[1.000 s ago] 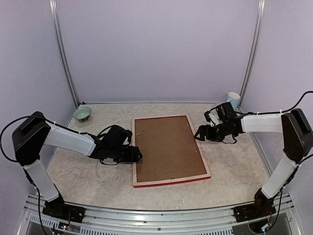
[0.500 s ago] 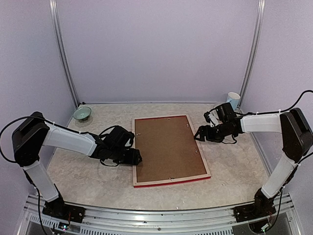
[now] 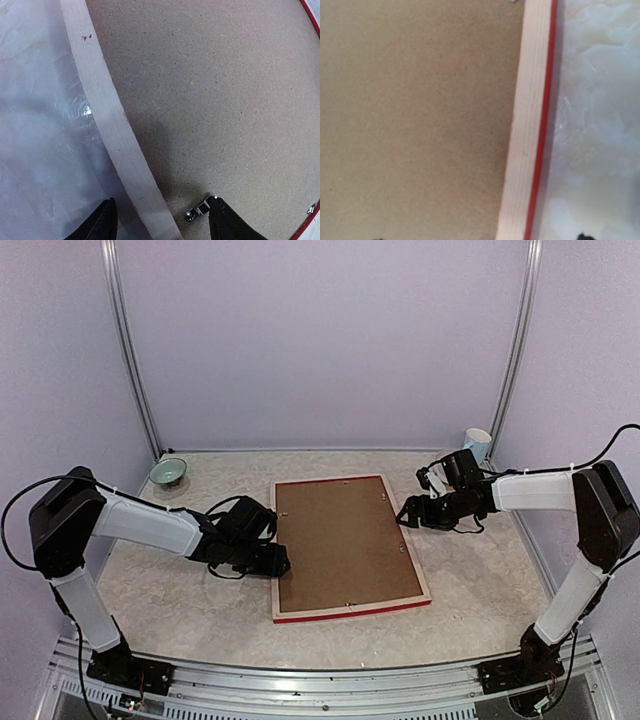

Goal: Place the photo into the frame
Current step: Press the fastener onto the backboard.

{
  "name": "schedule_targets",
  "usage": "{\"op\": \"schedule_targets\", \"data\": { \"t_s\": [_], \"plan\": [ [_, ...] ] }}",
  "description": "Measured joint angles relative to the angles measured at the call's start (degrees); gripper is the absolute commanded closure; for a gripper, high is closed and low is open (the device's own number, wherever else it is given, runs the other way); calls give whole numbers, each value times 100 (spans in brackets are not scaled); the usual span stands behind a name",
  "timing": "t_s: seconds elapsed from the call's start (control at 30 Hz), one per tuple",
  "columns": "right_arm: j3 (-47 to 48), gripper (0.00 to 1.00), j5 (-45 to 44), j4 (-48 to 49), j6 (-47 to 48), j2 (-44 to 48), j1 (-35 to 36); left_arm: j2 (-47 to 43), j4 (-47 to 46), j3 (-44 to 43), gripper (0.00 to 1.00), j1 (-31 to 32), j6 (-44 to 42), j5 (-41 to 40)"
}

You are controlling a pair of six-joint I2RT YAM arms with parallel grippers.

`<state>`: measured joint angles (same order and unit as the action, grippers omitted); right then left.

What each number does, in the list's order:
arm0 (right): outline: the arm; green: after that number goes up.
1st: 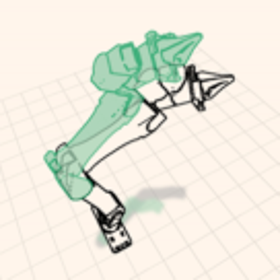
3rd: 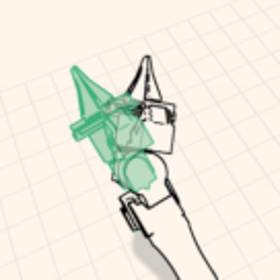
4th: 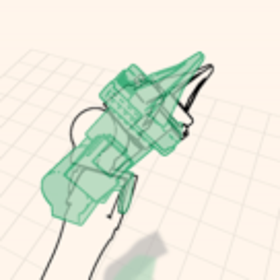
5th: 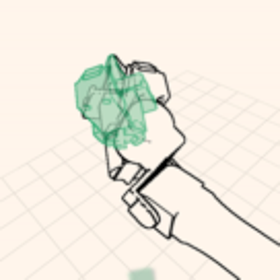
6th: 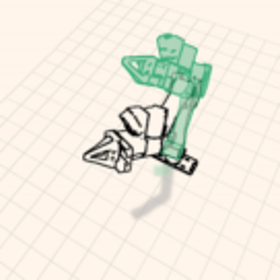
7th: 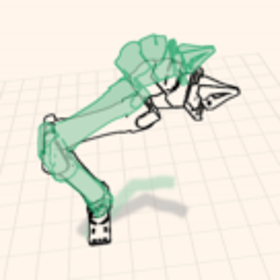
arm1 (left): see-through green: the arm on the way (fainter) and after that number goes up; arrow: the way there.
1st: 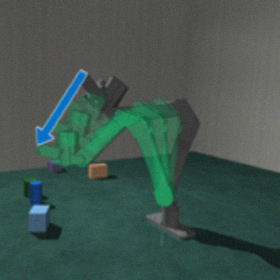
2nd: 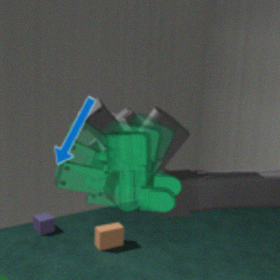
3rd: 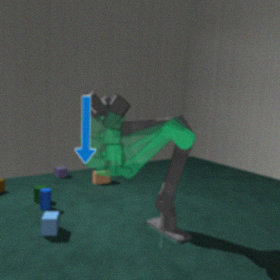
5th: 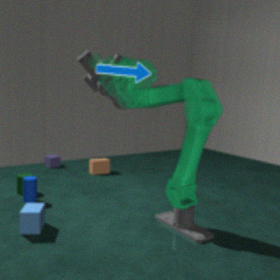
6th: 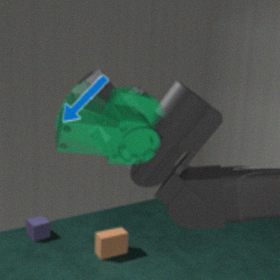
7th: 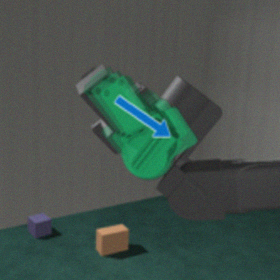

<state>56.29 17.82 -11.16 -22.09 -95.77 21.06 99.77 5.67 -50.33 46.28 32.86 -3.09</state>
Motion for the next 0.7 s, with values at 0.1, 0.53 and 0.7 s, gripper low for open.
{"op": "schedule_targets", "data": {
  "t_s": [0.1, 0.53, 0.7],
  "plan": [
    [-2, 17, 11, 9, 0, 0, -9, 46, 20, -59, 41, 11, -17, -13],
    [-26, 18, 22, 33, 0, 0, -24, 133, 127, -175, 46, 55, -46, -42],
    [-39, 18, 22, 33, 0, 0, -24, 177, 278, -269, 49, 96, -120, -63]
  ]
}}
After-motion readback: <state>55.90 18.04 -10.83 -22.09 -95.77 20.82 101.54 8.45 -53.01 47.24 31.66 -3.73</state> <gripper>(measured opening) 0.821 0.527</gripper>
